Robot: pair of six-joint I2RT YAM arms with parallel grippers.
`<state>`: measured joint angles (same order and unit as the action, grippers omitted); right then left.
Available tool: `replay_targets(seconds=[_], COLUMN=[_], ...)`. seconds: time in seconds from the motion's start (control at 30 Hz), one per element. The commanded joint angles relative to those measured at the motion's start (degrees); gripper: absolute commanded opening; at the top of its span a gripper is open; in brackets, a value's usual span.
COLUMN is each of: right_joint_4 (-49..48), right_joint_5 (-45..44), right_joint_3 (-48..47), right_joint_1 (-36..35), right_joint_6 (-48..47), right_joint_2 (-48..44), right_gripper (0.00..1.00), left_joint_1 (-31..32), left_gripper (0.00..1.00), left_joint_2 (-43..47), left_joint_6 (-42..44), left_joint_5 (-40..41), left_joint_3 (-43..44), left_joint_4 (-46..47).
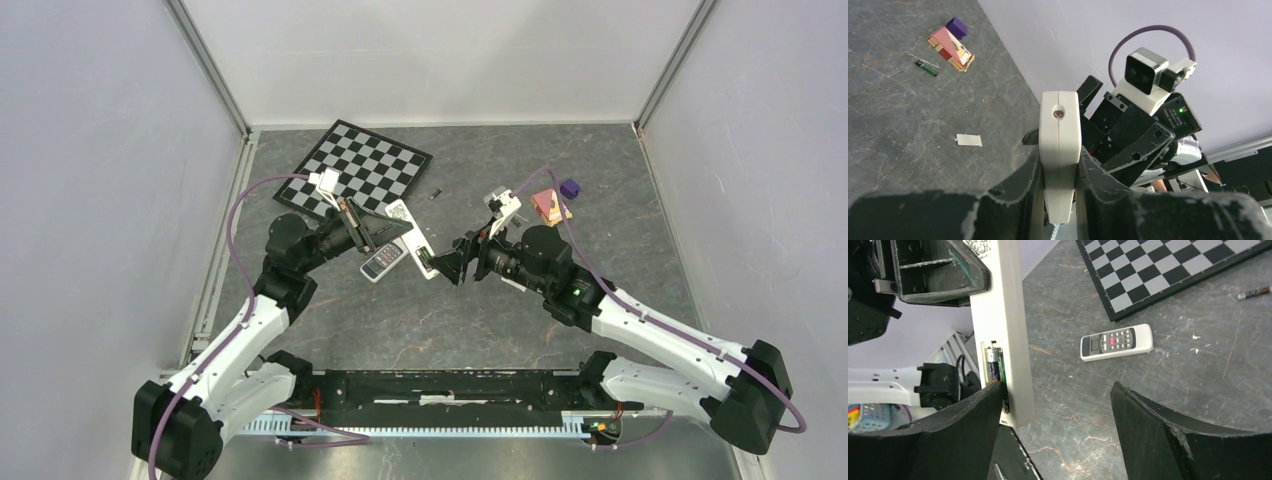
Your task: Load the batteries into the remote control
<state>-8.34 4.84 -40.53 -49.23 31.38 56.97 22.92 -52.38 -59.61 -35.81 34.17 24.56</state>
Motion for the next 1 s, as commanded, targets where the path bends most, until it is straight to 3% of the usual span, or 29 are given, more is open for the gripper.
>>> replay_targets(seconds=[0.0,0.23,0.5,0.7,0.97], right_joint_4=[5.77,16.25,24.74,29.24,32.53], right_joint_5=[1.24,-9.67,-16.94,-12.73,-8.45], right_joint_3=[-5.26,-9.66,-10.62,-6.89,-8.55], right_joint_1=[0.21,0.61,5.56,15.69,17.81], right_joint_6=[-10.0,-12.61,-18.74,-27.72,-40.69], right_joint_2=[2.1,2.43,5.69,14.77,25.03], right_gripper=[0.83,0.77,0.8,0.8,0.8], left_joint_1=[0.25,0.24,0.21,0.35,3.77], left_gripper=[0.02,0.02,0.02,0.02,0.02], left_joint_2=[0.99,1.84,6.24,7.65,4.11], left_joint_6=[1.52,3.94,9.42,4.84,-4.59], left_joint_5=[-1.99,2.14,18.34,20.08,28.48], left_joint_3=[2.63,1.59,-1.52,-8.35,-17.3], left_joint_4=[4.45,-0.19,-15.32,-11.57,-2.07])
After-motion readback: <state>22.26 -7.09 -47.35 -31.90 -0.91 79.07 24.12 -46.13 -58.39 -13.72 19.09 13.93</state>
